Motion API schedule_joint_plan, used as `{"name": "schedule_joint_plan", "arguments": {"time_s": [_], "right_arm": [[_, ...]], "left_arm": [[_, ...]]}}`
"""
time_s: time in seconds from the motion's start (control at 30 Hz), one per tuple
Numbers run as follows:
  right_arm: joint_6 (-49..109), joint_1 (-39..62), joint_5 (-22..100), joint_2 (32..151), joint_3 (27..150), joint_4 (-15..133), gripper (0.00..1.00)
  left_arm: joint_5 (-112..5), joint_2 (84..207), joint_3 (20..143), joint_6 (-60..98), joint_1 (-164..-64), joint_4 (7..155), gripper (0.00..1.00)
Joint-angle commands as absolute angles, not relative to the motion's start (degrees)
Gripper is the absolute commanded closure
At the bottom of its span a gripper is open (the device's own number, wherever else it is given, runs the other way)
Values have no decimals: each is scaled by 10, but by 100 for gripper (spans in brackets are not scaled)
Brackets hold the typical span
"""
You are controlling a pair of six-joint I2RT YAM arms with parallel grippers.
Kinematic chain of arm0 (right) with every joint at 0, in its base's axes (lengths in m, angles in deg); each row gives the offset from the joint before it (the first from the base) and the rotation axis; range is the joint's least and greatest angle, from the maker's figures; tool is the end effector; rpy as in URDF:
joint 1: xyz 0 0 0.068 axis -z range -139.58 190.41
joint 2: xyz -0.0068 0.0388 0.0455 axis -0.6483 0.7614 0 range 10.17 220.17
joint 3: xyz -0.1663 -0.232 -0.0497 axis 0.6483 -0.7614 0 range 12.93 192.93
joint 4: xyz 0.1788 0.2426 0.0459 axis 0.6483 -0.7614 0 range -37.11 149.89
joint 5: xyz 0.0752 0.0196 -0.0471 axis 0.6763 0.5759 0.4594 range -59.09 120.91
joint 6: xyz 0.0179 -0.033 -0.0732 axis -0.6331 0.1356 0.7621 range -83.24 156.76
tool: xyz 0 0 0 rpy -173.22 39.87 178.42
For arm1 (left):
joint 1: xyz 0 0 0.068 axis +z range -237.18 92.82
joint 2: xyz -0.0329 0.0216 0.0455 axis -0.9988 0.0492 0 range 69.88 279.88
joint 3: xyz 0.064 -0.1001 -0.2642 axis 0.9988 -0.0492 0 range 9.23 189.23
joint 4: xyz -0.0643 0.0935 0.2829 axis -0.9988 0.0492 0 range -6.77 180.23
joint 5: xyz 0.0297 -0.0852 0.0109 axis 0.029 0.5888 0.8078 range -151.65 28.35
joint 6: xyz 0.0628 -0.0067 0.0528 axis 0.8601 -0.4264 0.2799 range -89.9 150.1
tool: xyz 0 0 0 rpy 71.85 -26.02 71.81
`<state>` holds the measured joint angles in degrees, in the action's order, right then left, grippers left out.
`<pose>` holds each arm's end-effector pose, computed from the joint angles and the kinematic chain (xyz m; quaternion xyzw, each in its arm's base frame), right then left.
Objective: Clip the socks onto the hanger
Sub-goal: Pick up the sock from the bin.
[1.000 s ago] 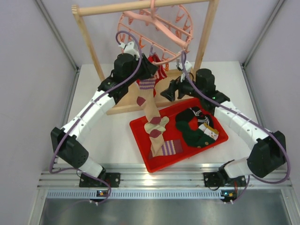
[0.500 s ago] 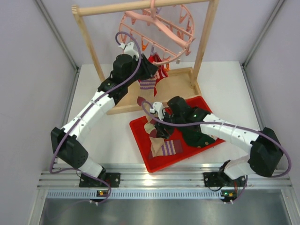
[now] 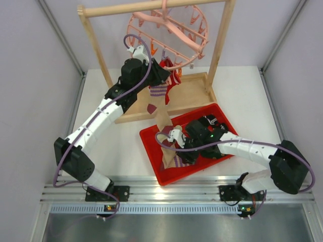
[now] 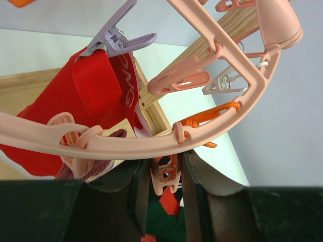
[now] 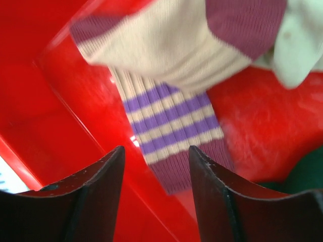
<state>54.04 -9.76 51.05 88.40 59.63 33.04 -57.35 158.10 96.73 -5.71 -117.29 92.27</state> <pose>0.1832 0.2584 0.1678 -0.5656 0.7615 0.2373 0.2096 0.3833 -0.2284 0.4264 -0.0139 0.7644 -0.3744 0.5247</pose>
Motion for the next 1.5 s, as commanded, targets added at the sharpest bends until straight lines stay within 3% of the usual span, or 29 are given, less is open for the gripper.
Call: {"name": "schedule_joint_plan", "arguments": {"time_s": [0.0,0.3,0.43,0.63,0.67,0.77,0.8,1.0,1.23,1.37,1.47], "right_arm": [[576,-106,475,855,580,320,46],[620,-105,445,925,576,344,38],[675,-95,440,959,594,337,42],[770,-82,424,988,621,316,70],[783,-81,421,981,622,312,80],[852,-82,415,932,638,290,99],[876,-82,412,900,640,283,100],[1218,-66,425,765,600,245,100],[1391,-55,471,764,536,357,100],[1425,-55,448,795,510,460,52],[1367,-53,407,798,517,510,48]], "left_arm": [[-567,1561,962,-58,-1170,897,100],[-569,1557,959,-58,-1170,898,100],[-569,1555,955,-58,-1169,902,100],[-568,1556,955,-58,-1167,901,100],[-567,1557,955,-58,-1166,902,100],[-565,1553,955,-57,-1165,903,100],[-564,1552,955,-56,-1165,903,100],[-558,1548,946,-58,-1164,900,100],[-556,1549,940,-60,-1163,895,100],[-558,1548,942,-56,-1163,896,100],[-558,1547,945,-53,-1162,897,100]]}}
